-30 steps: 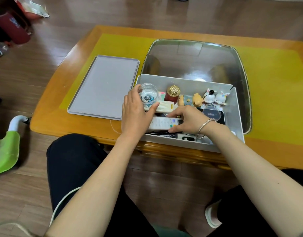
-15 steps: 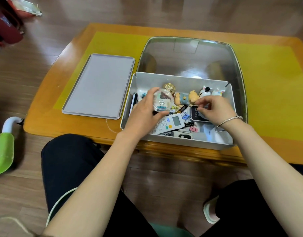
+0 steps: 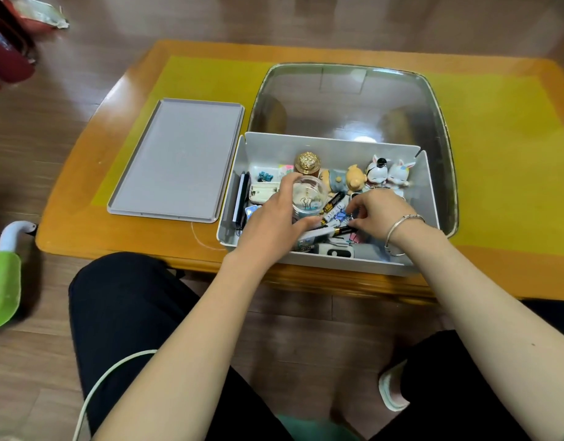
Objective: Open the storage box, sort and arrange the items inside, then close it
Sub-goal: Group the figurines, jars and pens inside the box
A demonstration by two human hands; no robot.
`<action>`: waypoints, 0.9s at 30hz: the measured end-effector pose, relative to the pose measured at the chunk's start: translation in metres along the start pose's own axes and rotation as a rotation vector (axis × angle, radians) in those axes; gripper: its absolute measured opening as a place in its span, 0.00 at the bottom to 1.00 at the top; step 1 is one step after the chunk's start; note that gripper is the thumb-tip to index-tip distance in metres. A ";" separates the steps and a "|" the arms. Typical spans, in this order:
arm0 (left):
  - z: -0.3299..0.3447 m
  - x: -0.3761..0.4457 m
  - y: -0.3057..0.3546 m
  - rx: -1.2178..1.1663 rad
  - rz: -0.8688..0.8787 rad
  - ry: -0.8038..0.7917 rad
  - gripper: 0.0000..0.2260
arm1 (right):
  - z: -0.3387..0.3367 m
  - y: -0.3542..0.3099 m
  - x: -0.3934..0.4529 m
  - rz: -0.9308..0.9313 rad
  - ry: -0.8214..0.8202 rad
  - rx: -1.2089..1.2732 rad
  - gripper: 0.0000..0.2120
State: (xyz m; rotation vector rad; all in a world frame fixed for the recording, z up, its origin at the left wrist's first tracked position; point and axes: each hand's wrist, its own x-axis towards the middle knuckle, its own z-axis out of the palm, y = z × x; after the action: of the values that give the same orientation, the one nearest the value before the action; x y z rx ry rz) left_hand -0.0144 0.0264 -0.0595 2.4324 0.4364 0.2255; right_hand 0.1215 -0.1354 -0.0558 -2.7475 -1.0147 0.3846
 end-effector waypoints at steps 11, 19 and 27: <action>-0.004 0.001 0.001 -0.026 -0.210 0.185 0.31 | -0.010 0.000 -0.002 -0.018 0.215 0.219 0.03; -0.007 -0.001 0.004 -0.010 -0.187 0.156 0.31 | -0.030 0.006 -0.019 0.025 0.129 0.396 0.07; -0.006 -0.001 0.005 0.054 -0.183 0.104 0.31 | -0.031 0.011 -0.015 0.018 -0.110 0.197 0.08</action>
State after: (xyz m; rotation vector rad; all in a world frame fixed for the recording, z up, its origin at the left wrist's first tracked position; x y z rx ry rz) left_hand -0.0153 0.0258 -0.0518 2.4224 0.7162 0.2642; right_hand 0.1269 -0.1560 -0.0272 -2.5848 -0.9228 0.6100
